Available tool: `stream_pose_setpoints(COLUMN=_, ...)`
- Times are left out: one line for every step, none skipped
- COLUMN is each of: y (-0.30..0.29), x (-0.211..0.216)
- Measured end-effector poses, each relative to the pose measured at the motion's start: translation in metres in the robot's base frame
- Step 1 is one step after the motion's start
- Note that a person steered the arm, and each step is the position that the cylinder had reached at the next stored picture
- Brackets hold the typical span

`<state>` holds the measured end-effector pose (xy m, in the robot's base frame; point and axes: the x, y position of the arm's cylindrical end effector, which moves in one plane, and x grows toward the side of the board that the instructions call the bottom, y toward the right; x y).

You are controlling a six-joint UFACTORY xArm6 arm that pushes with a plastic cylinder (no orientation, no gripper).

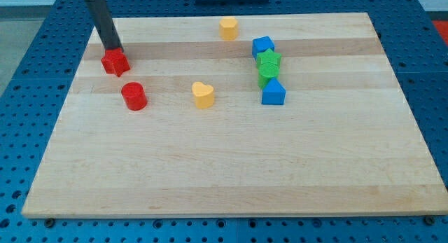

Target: Move the red star to the red circle

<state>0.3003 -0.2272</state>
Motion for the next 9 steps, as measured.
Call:
stream_pose_setpoints(y=0.017, x=0.001)
stream_pose_setpoints(y=0.018, x=0.010)
stream_pose_setpoints(y=0.013, x=0.010)
stream_pose_setpoints(y=-0.003, x=0.010)
stream_pose_setpoints(y=-0.011, x=0.010)
stream_pose_setpoints(y=-0.011, x=0.016)
stream_pose_setpoints(y=-0.011, x=0.026)
stream_pose_setpoints(y=-0.010, x=0.035)
stream_pose_setpoints(y=-0.009, x=0.045)
